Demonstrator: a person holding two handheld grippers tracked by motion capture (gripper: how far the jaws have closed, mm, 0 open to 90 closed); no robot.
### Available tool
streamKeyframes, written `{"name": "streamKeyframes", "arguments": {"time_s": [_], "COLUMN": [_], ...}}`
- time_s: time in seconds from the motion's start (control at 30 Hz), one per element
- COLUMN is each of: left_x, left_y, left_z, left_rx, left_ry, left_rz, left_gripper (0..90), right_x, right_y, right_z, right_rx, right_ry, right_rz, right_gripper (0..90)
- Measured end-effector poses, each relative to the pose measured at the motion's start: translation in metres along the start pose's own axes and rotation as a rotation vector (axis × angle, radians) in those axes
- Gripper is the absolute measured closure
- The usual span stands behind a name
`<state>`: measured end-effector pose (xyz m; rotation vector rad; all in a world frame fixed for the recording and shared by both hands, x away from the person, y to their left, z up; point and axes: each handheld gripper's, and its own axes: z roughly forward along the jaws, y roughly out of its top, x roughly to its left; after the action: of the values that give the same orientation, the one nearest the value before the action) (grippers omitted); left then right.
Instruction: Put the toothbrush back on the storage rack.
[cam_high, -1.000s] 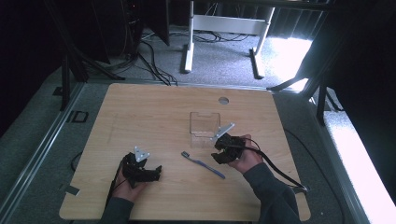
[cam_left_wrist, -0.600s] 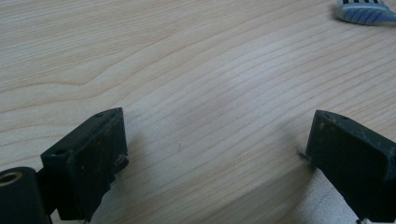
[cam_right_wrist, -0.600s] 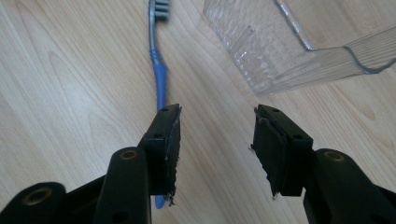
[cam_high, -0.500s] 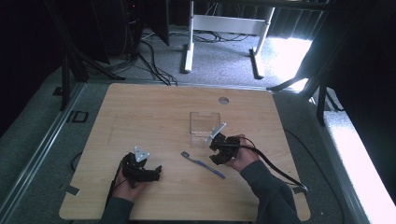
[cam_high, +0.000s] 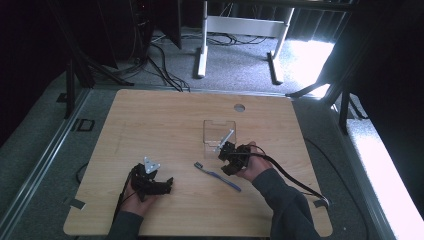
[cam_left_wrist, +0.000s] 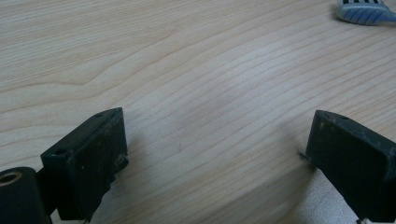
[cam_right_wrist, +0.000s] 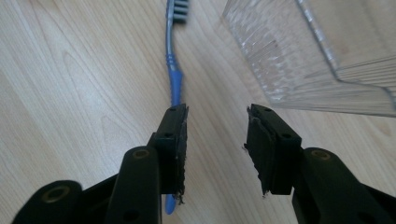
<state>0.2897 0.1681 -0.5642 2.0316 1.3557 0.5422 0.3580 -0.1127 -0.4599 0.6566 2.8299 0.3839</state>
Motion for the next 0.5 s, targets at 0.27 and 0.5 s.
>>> {"name": "streamKeyframes", "arguments": {"time_s": [0.27,0.5], "left_x": [0.000,0.000], "left_y": [0.000,0.000], "left_z": [0.000,0.000], "left_rx": [0.000,0.000], "left_ry": [0.000,0.000], "left_rz": [0.001,0.001], "left_gripper": [5.5,5.5], "right_x": [-0.002,-0.002], "right_y": [0.002,0.005], "right_z": [0.012,0.021], "right_rx": [0.062,0.094], "right_ry": [0.023,0.052], "right_rz": [-0.016,-0.033], "right_gripper": [63.9,70.0]}}
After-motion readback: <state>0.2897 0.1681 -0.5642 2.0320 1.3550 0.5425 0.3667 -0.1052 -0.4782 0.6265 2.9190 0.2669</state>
